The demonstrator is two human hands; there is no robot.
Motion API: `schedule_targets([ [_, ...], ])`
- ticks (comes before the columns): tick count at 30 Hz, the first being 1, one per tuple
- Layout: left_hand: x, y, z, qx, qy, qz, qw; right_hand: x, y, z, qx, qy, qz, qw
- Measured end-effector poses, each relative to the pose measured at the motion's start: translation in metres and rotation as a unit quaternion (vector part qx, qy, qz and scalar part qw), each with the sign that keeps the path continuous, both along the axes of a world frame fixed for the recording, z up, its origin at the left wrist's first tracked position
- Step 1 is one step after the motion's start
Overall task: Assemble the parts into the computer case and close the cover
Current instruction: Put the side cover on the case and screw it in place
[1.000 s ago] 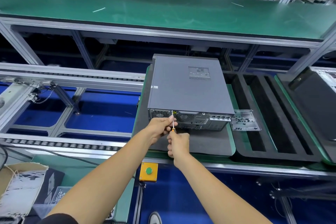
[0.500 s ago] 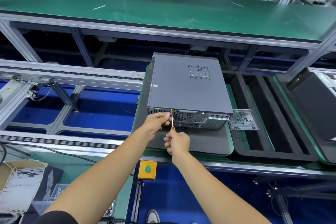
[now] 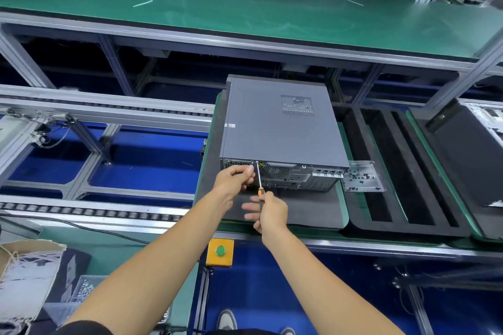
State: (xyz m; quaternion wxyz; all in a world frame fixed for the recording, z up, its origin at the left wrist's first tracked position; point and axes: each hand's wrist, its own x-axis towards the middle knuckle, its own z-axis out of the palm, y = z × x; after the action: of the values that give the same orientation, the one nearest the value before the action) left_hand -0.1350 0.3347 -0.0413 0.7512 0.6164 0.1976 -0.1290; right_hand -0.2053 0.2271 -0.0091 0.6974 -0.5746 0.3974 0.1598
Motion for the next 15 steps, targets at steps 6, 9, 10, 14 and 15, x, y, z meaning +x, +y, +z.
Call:
schedule_targets([
  [6, 0.0021, 0.0011, 0.001, -0.041, -0.002, 0.009, 0.999, -0.002, 0.0011, -0.0075, -0.077, -0.057, -0.009, 0.995],
  [9, 0.0021, 0.0022, 0.0012, -0.047, -0.005, -0.002, 0.999, -0.0006, -0.0004, -0.0008, -0.006, -0.022, -0.023, 0.999],
  [10, 0.0022, 0.0029, 0.0005, -0.045, -0.005, -0.002, 0.999, -0.0002, -0.0007, 0.0011, 0.017, -0.005, -0.021, 1.0],
  [14, 0.0023, 0.0039, -0.0033, -0.033, 0.005, 0.009, 0.999, -0.0004, 0.0006, -0.0028, -0.037, -0.029, -0.02, 0.999],
  [15, 0.002, 0.0042, -0.0047, -0.034, 0.007, 0.014, 0.999, -0.0012, 0.0007, -0.0046, -0.056, -0.045, -0.017, 0.997],
])
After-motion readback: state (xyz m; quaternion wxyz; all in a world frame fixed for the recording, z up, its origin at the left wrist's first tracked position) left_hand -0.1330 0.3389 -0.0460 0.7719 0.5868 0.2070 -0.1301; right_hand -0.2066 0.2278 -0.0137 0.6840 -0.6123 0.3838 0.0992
